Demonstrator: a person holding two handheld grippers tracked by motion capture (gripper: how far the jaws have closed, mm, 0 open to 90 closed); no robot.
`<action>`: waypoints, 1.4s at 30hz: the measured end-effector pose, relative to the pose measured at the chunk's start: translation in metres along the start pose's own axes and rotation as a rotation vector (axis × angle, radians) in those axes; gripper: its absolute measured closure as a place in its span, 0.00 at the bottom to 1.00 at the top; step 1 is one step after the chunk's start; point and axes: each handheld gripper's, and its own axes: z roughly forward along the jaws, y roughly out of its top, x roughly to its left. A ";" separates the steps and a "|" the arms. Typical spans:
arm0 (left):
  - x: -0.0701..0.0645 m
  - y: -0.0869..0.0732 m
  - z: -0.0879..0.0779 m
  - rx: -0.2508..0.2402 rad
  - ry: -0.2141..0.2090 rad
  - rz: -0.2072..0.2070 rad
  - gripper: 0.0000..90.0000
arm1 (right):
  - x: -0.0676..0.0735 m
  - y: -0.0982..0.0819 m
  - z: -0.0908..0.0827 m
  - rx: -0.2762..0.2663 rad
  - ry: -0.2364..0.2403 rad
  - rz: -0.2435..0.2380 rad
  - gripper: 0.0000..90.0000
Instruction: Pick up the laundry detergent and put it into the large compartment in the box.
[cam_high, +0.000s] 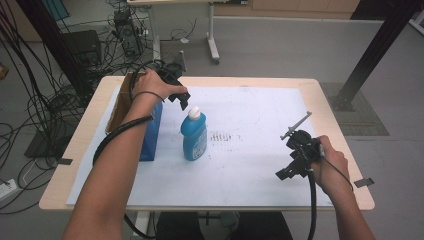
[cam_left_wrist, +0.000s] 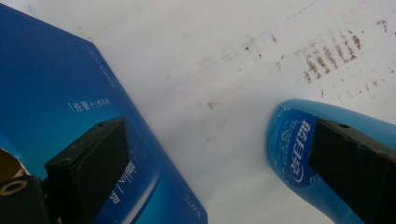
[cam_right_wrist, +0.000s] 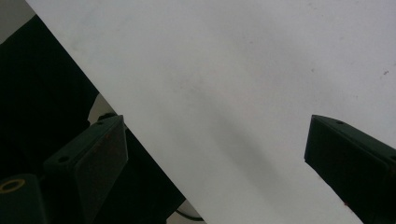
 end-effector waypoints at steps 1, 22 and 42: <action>0.000 0.000 0.000 0.001 0.002 0.003 0.06 | 0.000 0.000 0.000 0.000 0.001 0.000 0.06; 0.000 0.001 -0.011 -0.027 -0.012 -0.020 0.06 | 0.001 0.000 -0.004 0.000 -0.010 0.001 0.06; -0.021 -0.012 -0.069 -0.061 -0.030 -0.013 0.08 | 0.005 0.004 -0.007 0.005 -0.017 -0.016 0.06</action>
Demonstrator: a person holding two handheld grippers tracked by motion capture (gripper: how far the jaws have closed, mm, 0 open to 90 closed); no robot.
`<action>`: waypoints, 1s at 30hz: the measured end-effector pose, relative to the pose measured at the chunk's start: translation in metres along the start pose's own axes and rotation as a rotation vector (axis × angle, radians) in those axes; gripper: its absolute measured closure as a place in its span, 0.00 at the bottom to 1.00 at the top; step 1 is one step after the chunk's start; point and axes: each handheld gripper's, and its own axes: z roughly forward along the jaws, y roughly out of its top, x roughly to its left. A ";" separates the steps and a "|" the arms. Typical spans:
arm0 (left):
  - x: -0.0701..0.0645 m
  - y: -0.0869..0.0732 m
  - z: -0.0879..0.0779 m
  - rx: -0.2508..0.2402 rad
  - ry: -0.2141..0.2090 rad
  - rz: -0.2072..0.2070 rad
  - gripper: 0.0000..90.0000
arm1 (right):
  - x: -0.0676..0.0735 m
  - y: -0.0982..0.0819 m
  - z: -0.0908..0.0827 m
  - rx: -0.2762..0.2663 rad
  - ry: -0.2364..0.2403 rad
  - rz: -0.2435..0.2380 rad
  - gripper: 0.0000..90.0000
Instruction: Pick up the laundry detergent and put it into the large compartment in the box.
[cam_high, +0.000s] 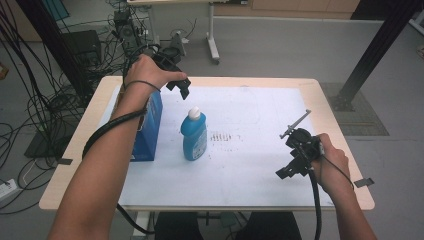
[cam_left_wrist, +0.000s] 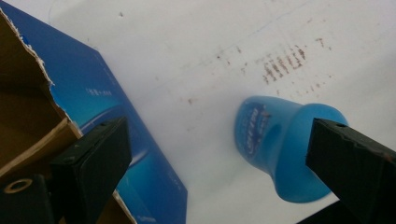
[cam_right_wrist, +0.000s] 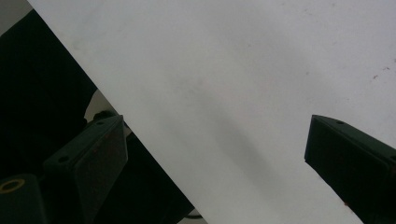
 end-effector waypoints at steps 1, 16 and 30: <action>-0.002 -0.001 -0.002 -0.003 -0.003 0.001 0.08 | 0.000 0.000 -0.001 0.000 0.000 -0.001 0.06; -0.032 -0.007 -0.025 -0.026 -0.051 0.039 0.08 | 0.001 -0.002 -0.004 -0.005 -0.009 -0.007 0.06; -0.051 -0.010 -0.024 -0.020 -0.082 0.088 0.07 | 0.003 -0.004 -0.004 -0.014 -0.008 -0.006 0.06</action>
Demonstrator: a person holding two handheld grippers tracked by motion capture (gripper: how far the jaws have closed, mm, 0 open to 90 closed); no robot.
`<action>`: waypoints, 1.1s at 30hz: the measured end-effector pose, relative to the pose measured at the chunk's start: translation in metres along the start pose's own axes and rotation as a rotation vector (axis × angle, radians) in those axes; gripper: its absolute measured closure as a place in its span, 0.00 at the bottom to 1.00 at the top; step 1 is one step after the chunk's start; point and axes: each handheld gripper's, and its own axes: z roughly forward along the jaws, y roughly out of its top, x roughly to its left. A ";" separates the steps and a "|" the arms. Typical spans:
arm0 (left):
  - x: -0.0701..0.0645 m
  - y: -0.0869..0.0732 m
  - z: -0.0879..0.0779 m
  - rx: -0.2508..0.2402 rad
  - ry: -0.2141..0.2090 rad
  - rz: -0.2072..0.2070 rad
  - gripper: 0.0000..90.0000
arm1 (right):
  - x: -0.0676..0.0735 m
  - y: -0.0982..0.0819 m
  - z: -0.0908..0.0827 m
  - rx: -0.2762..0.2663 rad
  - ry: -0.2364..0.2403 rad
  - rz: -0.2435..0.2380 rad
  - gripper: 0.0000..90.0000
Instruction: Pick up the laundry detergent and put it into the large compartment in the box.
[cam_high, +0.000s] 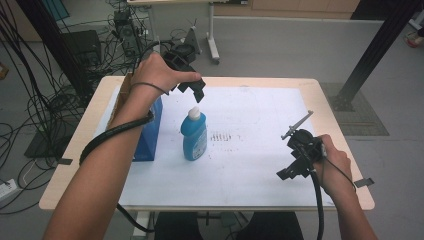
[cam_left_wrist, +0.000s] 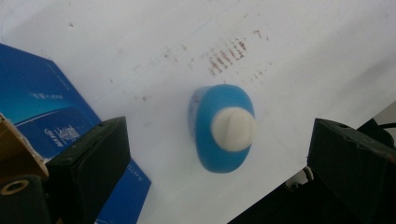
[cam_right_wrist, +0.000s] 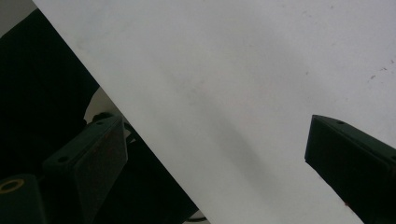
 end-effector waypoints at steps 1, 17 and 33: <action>-0.001 0.000 0.001 0.000 -0.001 -0.001 0.07 | 0.000 0.000 0.000 0.000 0.000 0.001 0.06; -0.011 -0.003 0.011 0.003 0.020 0.027 0.08 | 0.002 -0.002 0.000 -0.010 0.003 0.001 0.06; -0.015 -0.006 0.022 0.018 0.025 0.038 0.08 | 0.004 -0.004 0.000 -0.013 0.004 0.000 0.06</action>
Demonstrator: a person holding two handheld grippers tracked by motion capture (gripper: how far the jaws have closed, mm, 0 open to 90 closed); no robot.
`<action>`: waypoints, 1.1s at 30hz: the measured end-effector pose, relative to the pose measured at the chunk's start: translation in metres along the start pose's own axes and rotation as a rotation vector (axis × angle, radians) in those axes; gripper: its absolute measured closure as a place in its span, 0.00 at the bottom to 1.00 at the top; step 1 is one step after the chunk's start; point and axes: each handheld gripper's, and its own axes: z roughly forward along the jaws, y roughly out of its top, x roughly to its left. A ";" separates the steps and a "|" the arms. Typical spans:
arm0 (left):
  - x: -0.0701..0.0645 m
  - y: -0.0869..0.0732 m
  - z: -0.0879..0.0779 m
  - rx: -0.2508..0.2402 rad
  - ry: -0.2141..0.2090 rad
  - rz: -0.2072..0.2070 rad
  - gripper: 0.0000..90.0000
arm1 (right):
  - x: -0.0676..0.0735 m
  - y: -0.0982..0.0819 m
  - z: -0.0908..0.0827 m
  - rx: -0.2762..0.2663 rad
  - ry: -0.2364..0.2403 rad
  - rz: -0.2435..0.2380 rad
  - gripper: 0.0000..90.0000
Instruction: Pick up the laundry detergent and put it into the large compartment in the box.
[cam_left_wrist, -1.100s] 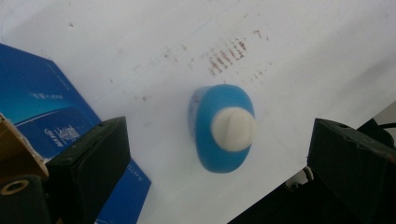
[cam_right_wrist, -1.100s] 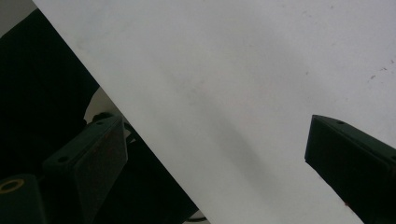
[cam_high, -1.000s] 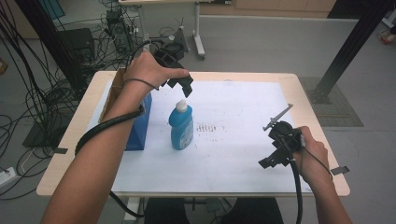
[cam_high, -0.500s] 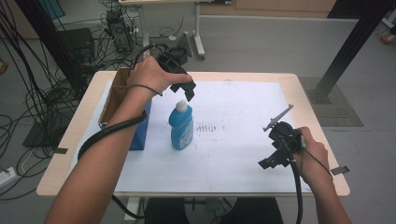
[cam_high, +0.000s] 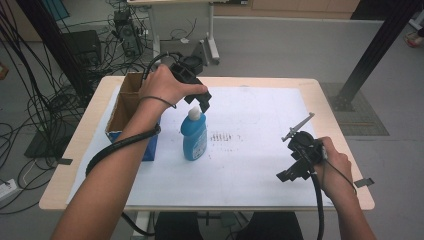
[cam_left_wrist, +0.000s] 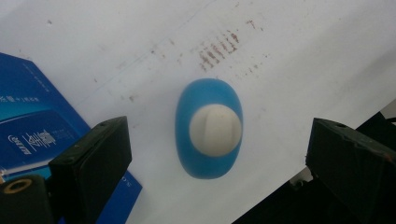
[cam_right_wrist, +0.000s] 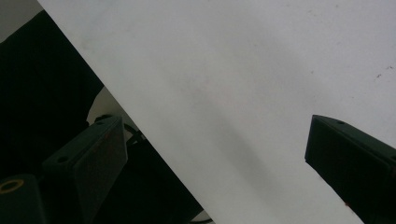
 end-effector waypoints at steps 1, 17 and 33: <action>0.000 0.000 0.001 0.000 -0.001 0.001 0.08 | 0.000 0.000 0.000 0.000 0.001 0.000 0.06; -0.003 0.001 0.020 0.031 -0.004 0.000 0.08 | 0.000 0.000 0.002 0.005 0.006 0.002 0.06; -0.002 0.000 0.036 0.047 0.001 0.000 0.08 | 0.001 0.001 0.007 0.014 0.014 -0.001 0.06</action>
